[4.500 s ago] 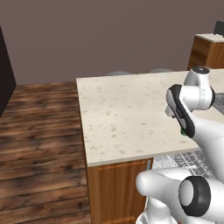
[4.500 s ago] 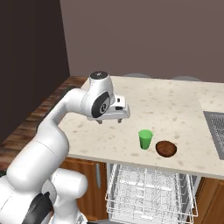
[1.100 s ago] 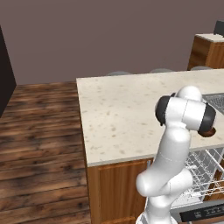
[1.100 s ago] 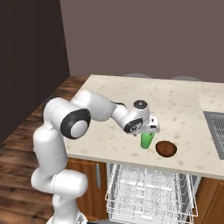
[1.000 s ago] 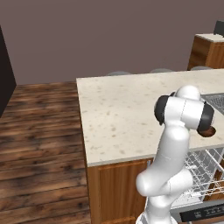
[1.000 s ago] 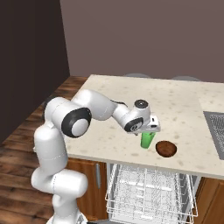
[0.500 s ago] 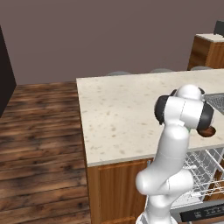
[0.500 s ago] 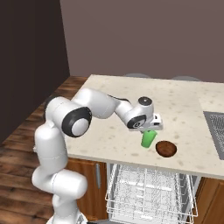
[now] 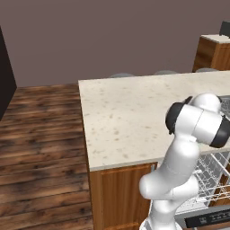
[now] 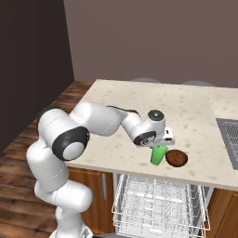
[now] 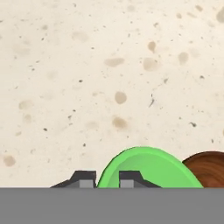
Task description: Pick up the cup and bowl from the counter, place them in the dishwasher, and close the dishwasher door.
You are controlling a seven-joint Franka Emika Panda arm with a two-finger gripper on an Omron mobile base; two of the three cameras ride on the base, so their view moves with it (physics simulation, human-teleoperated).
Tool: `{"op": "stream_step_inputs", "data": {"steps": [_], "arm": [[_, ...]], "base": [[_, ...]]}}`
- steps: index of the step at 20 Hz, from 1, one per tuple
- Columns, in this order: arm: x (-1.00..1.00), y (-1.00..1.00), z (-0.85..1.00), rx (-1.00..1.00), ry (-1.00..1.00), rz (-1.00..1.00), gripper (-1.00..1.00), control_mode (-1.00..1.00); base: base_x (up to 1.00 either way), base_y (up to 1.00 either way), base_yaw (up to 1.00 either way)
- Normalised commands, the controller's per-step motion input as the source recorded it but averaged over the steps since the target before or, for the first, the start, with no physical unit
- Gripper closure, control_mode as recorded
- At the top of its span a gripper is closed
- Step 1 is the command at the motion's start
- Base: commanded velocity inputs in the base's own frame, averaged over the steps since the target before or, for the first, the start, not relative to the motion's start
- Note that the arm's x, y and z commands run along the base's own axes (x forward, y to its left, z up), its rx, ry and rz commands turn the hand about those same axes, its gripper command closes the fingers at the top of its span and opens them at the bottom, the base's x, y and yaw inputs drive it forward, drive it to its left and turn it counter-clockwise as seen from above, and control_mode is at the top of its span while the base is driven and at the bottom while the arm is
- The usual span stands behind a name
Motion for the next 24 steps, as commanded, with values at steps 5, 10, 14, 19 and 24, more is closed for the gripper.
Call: {"op": "stream_step_inputs", "data": {"steps": [5,10,14,19,24], "arm": [[-0.57,0.04,0.07,-0.12,-0.10,0.06,1.00,-1.00],[-0.52,0.07,0.04,-0.11,-0.09,0.06,1.00,-1.00],[-0.57,0.04,0.00,-0.11,-0.12,0.05,1.00,-1.00],[-0.41,0.00,0.00,-0.01,-0.10,0.04,1.00,-1.00],[-0.37,0.00,0.02,0.00,-0.10,0.03,1.00,-1.00]], "base": [[0.00,0.00,0.00],[0.00,0.00,0.00],[0.00,0.00,0.00],[0.00,0.00,0.00],[0.00,0.00,0.00]]}}
